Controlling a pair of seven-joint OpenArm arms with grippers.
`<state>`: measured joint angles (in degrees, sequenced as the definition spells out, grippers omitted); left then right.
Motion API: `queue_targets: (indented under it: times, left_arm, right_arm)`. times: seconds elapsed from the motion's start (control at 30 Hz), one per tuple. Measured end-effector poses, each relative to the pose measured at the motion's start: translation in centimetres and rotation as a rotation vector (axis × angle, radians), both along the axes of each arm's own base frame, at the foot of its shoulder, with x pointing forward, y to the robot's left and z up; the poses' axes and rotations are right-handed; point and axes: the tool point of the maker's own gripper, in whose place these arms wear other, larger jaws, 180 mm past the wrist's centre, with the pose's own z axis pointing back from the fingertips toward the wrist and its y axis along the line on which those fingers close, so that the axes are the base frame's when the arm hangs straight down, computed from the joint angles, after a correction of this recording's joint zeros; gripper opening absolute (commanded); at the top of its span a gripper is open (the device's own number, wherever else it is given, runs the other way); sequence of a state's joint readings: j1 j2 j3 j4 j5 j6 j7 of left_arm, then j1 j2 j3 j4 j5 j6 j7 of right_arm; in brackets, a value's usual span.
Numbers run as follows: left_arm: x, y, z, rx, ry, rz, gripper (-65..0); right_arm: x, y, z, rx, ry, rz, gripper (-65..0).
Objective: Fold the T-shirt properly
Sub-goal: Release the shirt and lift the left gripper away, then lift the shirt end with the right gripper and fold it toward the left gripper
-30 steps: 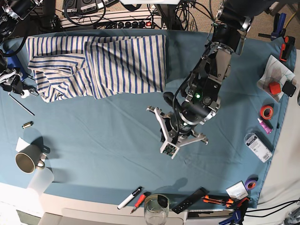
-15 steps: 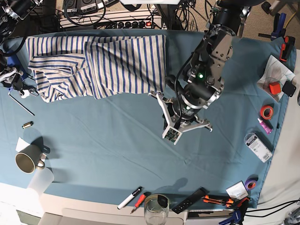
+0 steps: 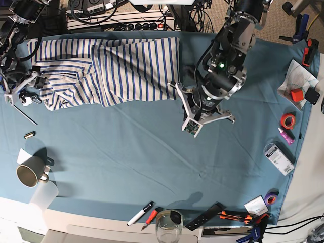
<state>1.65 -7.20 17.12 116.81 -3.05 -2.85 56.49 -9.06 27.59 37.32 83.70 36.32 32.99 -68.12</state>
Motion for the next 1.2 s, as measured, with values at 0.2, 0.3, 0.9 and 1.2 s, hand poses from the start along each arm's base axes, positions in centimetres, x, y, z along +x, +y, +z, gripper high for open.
queue_targets:
  times: [0.2, 0.3, 0.9, 1.2]
  left_arm:
    - [-1.1, -0.1, 0.1, -0.013, 0.006, -0.002, -65.0]
    - [-1.4, -0.1, -0.2, -0.013, 0.016, -0.001, -65.0]
    - [-1.8, 0.0, -0.7, -0.009, 0.035, -0.001, -65.0]
    - [-2.1, 0.0, -1.0, -0.007, 0.048, -0.001, -65.0]
  right_arm:
    - [-0.7, -0.2, -1.6, 0.058, 0.021, -0.030, -33.4]
    - [-0.9, -0.2, -2.0, 0.086, 0.029, -0.022, -33.5]
    - [0.8, 3.9, 1.3, 0.214, -0.091, 0.124, -65.0]
    - [3.2, 10.1, 8.4, 0.485, -0.359, 0.307, -65.0]
